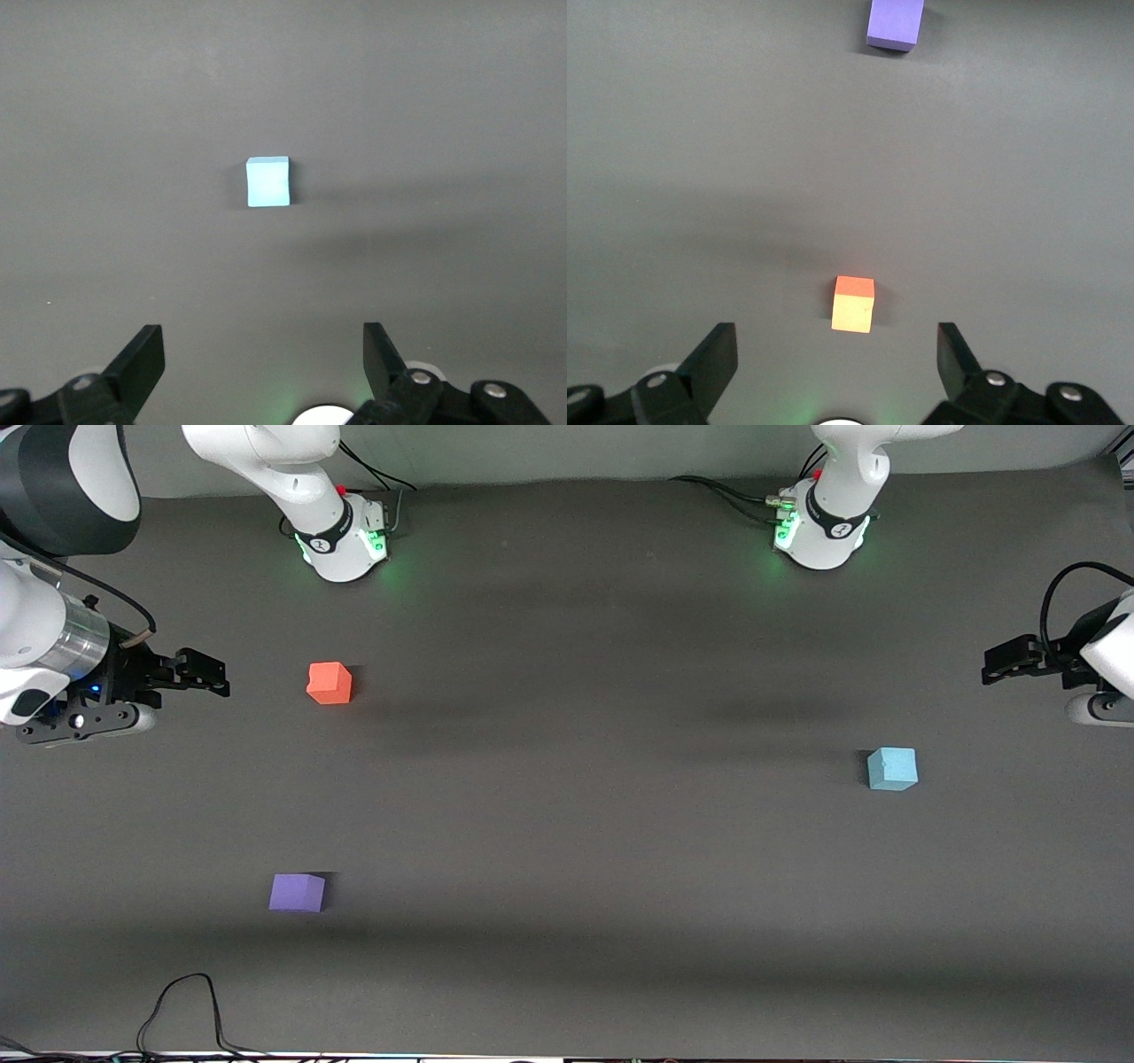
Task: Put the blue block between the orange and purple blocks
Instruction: 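Move the left gripper toward the light blue cube, then lower the left gripper over the blue cube and close on it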
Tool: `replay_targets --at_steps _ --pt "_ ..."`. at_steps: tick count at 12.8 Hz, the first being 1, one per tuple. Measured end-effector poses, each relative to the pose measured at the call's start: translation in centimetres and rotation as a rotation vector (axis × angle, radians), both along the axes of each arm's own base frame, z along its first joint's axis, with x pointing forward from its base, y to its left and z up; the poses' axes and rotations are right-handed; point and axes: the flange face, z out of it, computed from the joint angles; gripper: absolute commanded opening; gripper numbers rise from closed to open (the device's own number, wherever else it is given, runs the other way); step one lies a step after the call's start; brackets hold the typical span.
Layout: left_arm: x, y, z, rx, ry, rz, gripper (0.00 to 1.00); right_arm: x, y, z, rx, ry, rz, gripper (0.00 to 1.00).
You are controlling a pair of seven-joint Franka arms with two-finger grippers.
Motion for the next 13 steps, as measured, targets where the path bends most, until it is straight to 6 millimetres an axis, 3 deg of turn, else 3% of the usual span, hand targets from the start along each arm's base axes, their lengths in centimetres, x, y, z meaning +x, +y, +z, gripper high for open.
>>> replay_targets --at_steps 3,6,9,13 --pt "-1.2 2.3 -0.8 -0.007 -0.015 -0.016 1.0 0.0 0.0 0.0 0.0 0.0 0.0 1.0" --pt "-1.8 2.1 -2.8 -0.005 -0.041 -0.026 1.0 0.0 0.0 0.0 0.0 0.0 0.0 1.0" --pt "-1.9 1.5 -7.2 -0.003 -0.063 -0.039 1.0 0.0 0.0 0.0 0.0 0.0 0.0 1.0" --pt "-2.5 1.0 -15.1 -0.003 -0.095 -0.057 1.0 0.0 0.1 -0.1 0.0 0.001 0.003 1.0"
